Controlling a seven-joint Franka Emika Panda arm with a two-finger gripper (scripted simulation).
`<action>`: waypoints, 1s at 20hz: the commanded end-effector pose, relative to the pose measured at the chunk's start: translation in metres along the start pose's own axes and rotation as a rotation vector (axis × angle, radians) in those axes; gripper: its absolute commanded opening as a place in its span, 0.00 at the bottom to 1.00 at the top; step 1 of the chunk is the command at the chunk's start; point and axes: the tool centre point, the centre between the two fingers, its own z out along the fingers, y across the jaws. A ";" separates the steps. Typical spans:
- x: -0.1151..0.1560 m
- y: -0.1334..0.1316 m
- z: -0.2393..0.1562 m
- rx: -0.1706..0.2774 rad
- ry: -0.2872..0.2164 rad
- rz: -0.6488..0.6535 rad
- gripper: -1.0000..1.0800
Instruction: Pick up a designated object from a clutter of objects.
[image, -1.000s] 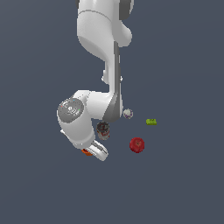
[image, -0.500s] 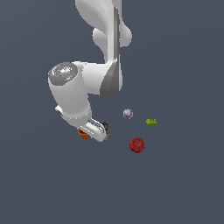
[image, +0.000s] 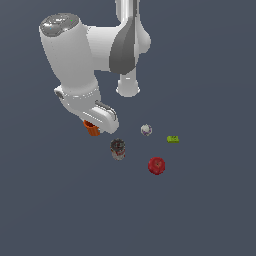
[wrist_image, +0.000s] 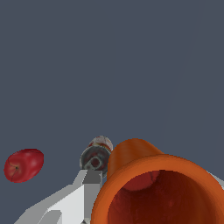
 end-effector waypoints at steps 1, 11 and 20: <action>-0.010 0.009 -0.024 0.000 0.001 0.000 0.00; -0.048 0.041 -0.114 -0.001 0.002 0.001 0.00; -0.067 0.057 -0.162 -0.001 0.002 0.000 0.00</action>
